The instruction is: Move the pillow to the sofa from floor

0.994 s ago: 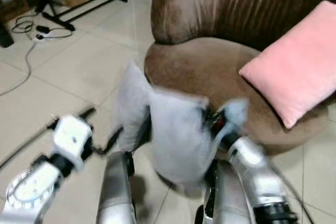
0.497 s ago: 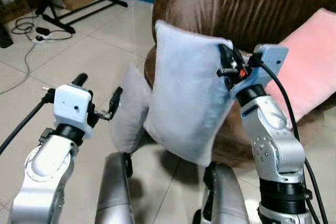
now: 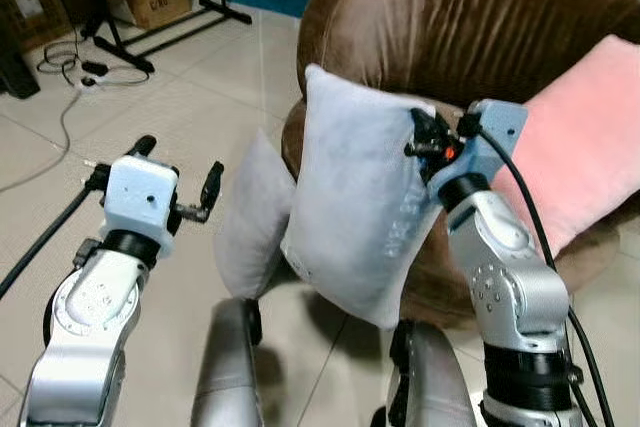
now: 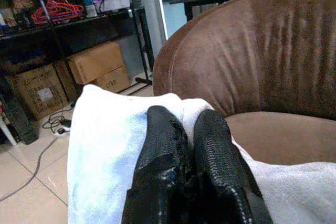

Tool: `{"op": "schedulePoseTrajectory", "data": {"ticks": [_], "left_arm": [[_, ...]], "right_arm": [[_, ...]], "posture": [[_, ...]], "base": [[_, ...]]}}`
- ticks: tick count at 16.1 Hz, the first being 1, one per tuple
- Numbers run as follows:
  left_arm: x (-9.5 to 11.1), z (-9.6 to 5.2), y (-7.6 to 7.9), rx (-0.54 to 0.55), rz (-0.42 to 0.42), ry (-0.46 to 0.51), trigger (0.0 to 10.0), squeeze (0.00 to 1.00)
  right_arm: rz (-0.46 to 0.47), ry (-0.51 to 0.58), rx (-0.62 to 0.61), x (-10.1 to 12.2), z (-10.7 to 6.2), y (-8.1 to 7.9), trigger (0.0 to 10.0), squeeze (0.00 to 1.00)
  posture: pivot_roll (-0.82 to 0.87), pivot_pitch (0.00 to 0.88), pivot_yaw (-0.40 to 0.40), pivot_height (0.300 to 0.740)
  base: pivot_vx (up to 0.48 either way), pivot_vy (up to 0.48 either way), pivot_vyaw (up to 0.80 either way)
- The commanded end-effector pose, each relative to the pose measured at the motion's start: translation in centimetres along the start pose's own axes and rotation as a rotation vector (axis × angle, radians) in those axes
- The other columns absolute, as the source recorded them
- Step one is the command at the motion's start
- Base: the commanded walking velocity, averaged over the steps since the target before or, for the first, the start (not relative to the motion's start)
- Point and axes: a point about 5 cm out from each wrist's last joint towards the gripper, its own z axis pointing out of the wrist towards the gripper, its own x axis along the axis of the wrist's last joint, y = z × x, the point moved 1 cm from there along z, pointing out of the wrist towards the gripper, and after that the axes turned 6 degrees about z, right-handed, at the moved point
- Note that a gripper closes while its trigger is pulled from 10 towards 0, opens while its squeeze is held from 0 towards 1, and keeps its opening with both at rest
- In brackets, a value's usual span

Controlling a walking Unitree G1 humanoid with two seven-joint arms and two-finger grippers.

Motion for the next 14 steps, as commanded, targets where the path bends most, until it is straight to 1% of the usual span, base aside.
{"op": "schedulePoseTrajectory", "data": {"ticks": [1,4,5,7,8,9,14], "left_arm": [[0.3,0.0,0.3,-0.002,0.000,0.011,10.0,0.00],[0.5,0.2,0.6,-0.005,-0.022,0.017,10.0,0.00],[0.5,0.2,0.6,-0.005,-0.022,0.017,10.0,0.00],[0.1,0.5,0.8,-0.016,-0.021,0.002,10.0,0.00],[0.1,0.5,0.8,-0.016,-0.021,0.002,10.0,0.00],[0.1,0.7,1.1,-0.028,-0.026,0.008,10.0,0.00],[0.3,1.0,1.4,-0.033,-0.033,0.021,10.0,0.00]], "right_arm": [[-0.012,0.044,-0.006,1.2,0.1,0.2,10.0,0.00],[-0.015,0.054,-0.031,1.3,0.2,0.6,10.0,0.00],[-0.015,0.054,-0.031,1.3,0.2,0.6,10.0,0.00],[-0.008,0.050,-0.079,1.2,0.0,1.3,10.0,0.00],[-0.008,0.050,-0.079,1.2,0.0,1.3,10.0,0.00],[-0.013,0.054,-0.083,1.3,-0.1,1.5,10.0,0.00],[-0.025,0.064,-0.092,1.7,-0.1,1.8,10.0,0.00]], "posture": [[0.15,0.000,-0.044,0.605],[0.15,0.000,-0.039,0.630],[0.15,0.000,-0.039,0.630],[0.13,0.000,-0.019,0.655],[0.13,0.000,-0.019,0.655],[0.13,0.000,-0.016,0.665],[0.12,0.000,-0.023,0.695]], "base": [[0.000,0.000,0.00],[0.000,0.000,0.00],[0.000,0.000,0.00],[0.000,0.000,0.00],[0.000,0.000,0.00],[0.000,0.000,0.00],[0.000,0.000,0.00]]}}
